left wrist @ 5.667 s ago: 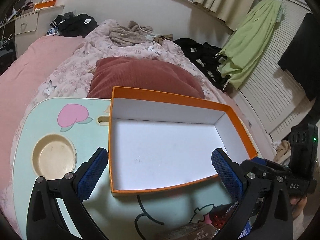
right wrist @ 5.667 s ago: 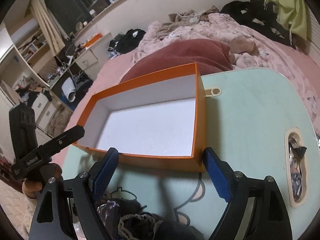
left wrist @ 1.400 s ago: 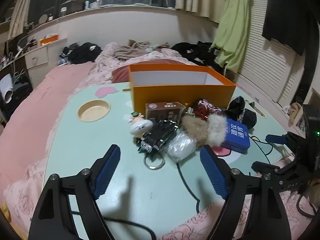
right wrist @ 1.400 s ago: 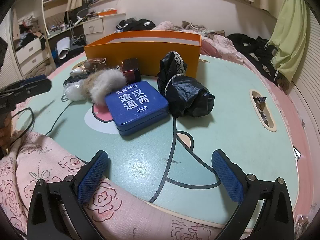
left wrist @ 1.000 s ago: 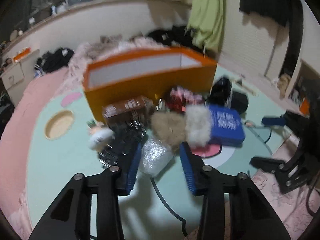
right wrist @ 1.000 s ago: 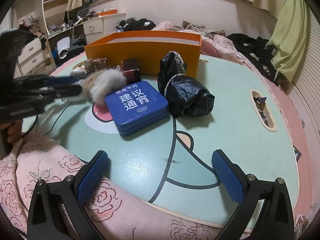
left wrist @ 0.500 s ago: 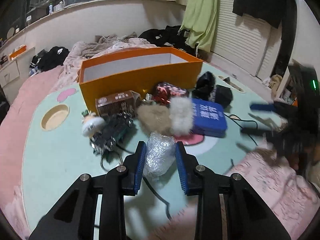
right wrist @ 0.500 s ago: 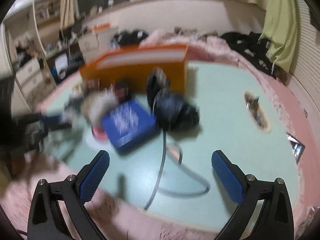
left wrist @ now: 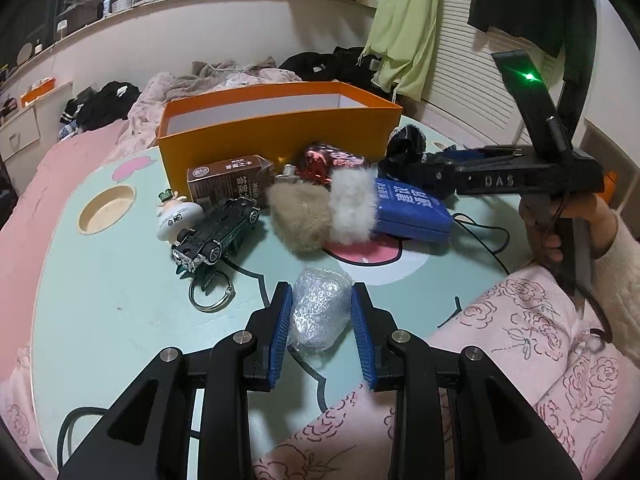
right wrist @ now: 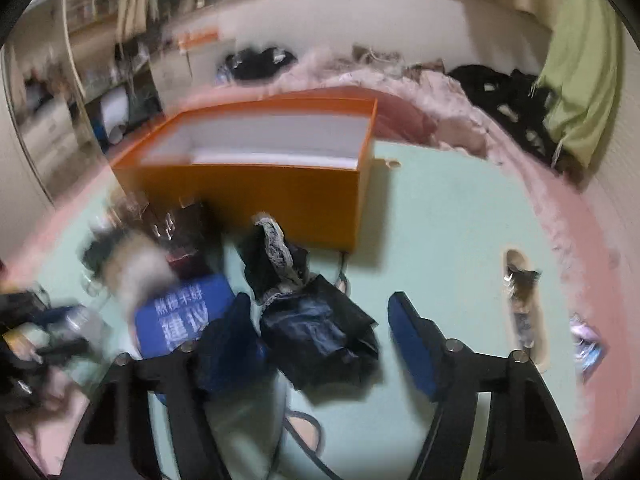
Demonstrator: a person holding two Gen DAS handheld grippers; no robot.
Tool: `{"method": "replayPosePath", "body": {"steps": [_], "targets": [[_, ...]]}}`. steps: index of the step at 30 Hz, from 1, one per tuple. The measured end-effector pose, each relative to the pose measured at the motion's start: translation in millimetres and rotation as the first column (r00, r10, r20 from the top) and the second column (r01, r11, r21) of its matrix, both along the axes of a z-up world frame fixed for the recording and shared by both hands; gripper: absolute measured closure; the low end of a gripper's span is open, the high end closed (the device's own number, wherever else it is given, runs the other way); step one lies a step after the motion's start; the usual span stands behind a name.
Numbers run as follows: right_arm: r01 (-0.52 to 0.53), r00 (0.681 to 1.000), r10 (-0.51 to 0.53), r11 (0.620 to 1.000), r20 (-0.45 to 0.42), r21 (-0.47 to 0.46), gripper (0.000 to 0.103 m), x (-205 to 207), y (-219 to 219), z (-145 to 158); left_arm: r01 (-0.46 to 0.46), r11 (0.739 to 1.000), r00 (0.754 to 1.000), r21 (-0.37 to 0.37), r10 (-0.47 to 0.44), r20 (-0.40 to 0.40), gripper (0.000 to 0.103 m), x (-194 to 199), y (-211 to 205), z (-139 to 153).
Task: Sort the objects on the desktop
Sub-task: 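Grasp the clear plastic bag with the left gripper while the right gripper grasps the black bag, then carry both bags over the orange box and open both grippers to drop them in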
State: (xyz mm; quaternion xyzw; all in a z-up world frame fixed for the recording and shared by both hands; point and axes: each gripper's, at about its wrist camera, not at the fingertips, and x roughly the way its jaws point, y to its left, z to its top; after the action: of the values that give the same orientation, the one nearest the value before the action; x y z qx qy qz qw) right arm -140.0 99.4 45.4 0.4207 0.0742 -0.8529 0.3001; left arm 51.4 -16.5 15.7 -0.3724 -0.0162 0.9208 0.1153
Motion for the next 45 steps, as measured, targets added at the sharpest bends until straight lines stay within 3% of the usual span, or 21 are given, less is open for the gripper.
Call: {"method": "replayPosePath", "body": {"steps": [4,11,17,24,28,29,31,32,33,36,39,41,45], "targets": [[0.009,1.000,-0.009,0.999,-0.011,-0.043,0.068,3.0,7.4,1.7,-0.001,1.000,1.000,0.008,0.001,-0.001,0.072,0.0,-0.2,0.2],[0.011,0.994,-0.029,0.985,-0.101,-0.172,0.069,24.6,21.8,27.9,-0.023,0.999,1.000,0.046,0.024,-0.020,0.072,1.1,-9.3,7.3],[-0.043,0.990,0.006,0.965,-0.144,-0.259,0.069,27.0,19.2,61.6,-0.039,0.996,0.994,0.076,0.047,-0.103,0.072,-2.4,-21.2,42.5],[-0.039,0.984,-0.009,0.965,-0.180,-0.260,0.069,-6.4,-25.2,87.5,-0.034,0.999,0.976,0.031,0.040,-0.216,0.072,-56.3,-22.1,92.5],[0.013,0.977,-0.062,0.972,-0.204,-0.236,0.062,-34.1,-47.6,87.7,-0.069,0.997,0.970,0.021,0.072,-0.232,0.071,-106.1,-21.4,97.1],[0.033,0.977,-0.078,0.975,-0.199,-0.219,0.057,-41.1,-53.6,82.6,-0.096,0.995,0.968,0.020,0.098,-0.231,0.070,-117.9,-23.9,92.1],[0.052,0.978,-0.087,0.981,-0.187,-0.186,0.039,-46.6,-58.2,73.0,-0.140,0.990,0.971,-0.005,0.136,-0.198,0.049,-133.2,-27.3,78.5],[0.057,0.980,-0.087,0.985,-0.179,-0.165,0.037,-47.3,-60.0,65.6,-0.164,0.986,0.974,-0.026,0.158,-0.165,0.032,-140.2,-27.7,68.4],[0.057,0.982,-0.083,0.987,-0.172,-0.150,0.036,-47.6,-60.5,59.5,-0.172,0.985,0.977,-0.026,0.167,-0.133,0.028,-143.9,-28.6,58.3],[0.040,0.976,-0.060,0.994,-0.208,-0.101,0.033,-40.6,-62.6,46.1,-0.150,0.989,0.985,-0.004,0.149,-0.080,0.027,-146.5,-30.1,38.6],[0.024,0.970,-0.033,0.999,-0.240,-0.042,0.031,-35.3,-69.2,42.6,-0.156,0.987,0.984,0.031,0.158,-0.086,0.026,-144.8,-33.8,37.0],[0.027,0.970,-0.039,0.998,-0.240,-0.054,0.031,-34.6,-68.4,44.1,-0.162,0.986,0.983,0.034,0.164,-0.079,0.026,-144.0,-34.5,38.5],[0.038,0.966,-0.069,0.991,-0.248,-0.131,0.030,-25.1,-56.0,59.5,-0.159,0.986,0.973,0.048,0.164,-0.162,0.026,-123.0,-34.6,58.0]]}}
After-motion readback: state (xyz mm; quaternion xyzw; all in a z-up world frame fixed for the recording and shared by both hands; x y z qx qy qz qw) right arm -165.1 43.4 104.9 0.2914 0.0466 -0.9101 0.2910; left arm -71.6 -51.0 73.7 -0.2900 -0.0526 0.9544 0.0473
